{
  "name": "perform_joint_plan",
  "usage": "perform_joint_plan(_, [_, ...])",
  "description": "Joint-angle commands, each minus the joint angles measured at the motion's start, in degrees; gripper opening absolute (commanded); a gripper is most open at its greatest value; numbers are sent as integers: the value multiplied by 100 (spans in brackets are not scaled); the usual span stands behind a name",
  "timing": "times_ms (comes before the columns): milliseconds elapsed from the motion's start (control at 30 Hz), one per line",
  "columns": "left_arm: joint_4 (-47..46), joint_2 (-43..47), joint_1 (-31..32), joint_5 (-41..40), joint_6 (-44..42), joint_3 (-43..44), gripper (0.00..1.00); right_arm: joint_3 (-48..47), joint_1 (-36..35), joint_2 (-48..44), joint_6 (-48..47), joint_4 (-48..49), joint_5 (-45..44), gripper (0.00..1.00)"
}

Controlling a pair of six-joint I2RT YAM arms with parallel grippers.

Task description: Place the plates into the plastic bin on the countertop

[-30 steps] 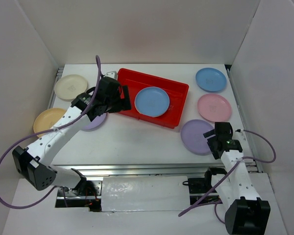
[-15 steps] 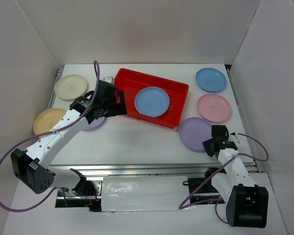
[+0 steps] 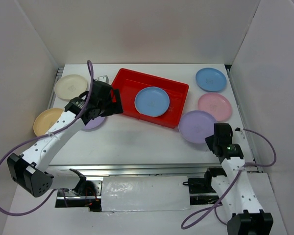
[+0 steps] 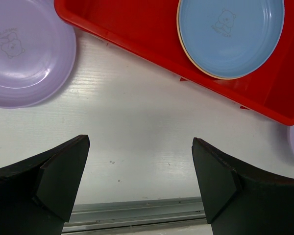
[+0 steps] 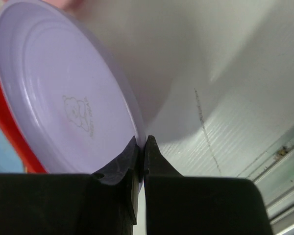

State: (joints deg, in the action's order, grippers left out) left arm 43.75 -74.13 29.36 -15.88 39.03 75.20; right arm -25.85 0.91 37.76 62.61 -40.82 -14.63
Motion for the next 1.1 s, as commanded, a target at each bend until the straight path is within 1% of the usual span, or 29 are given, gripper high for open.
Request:
perform_joint_plan(0, [46,249,-45,-266,-1,-31,99,-920,-64,-313,129,-654,-567,0])
perform_joint_plan(33, [64,267,-62,-336,35,-49,99,-1027,-256,-322,7,-656,-515,0])
perform_joint_plan(100, [160,320,-115,-530,140,-58,99,-1368,-328,-278,-73,-621,-339,0])
perform_joint_plan(167, [195,346,-282,-626,237,-136,99,-1493,-573,-208,-187,-472,-251,0])
perform_joint_plan(233, [178,478,-535,-618,386,-242,99,-1476,-749,-120,-528,247,108,0])
perform_joint_plan(300, [21,618,-721,-426,404,-427,99,-1598,-978,90,-522,608,232,0])
perform_joint_plan(333, [11,662,-878,-399,421,-471,99,-1634,-1074,396,-617,775,346,0])
perform_joint_plan(367, [11,724,-941,-390,448,-515,99,-1712,-1284,599,-688,1317,460,0])
perform_joint_plan(400, [28,742,-1072,-451,483,-541,99,-1809,-1373,1210,-932,1566,801,0])
perform_joint_plan(433, [37,751,-1143,-486,535,-611,99,-1958,-1478,1625,-1030,1751,926,0])
perform_joint_plan(467, [46,803,-1231,-486,640,-664,99,-2481,-1662,2047,-1092,1735,988,0])
perform_joint_plan(500, [-6,821,-1327,-452,659,-708,99,-2791,-1751,2547,-1337,1718,1076,0])
perform_joint_plan(533, [-50,856,-1537,-286,676,-778,99,-3073,-1839,3405,-1417,1709,1251,0])
perform_joint_plan(567, [-103,917,-1643,-180,685,-927,99,-3606,-2014,3788,-1479,1630,1270,0])
perform_joint_plan(600, [-164,952,-1731,-92,677,-998,99,-3855,-2103,4157,-1619,1604,1287,0])
perform_joint_plan(633, [-234,970,-1915,75,659,-1103,99,-4075,-2164,4752,-1638,1568,1279,0])
perform_joint_plan(667, [-235,970,-1987,146,598,-1130,99,-4478,-2200,4985,-1664,1464,1253,0])
perform_joint_plan(800, [-226,962,-2259,278,422,-1218,99,-5140,-2402,5890,-1761,1428,1129,0])
perform_joint_plan(933, [-261,970,-2400,349,325,-1446,99,-5694,-2350,6400,-1805,1243,1068,0])
perform_joint_plan(1067, [-410,1023,-2549,445,316,-1701,99,-6046,-2218,6648,-1857,1243,1068,1])
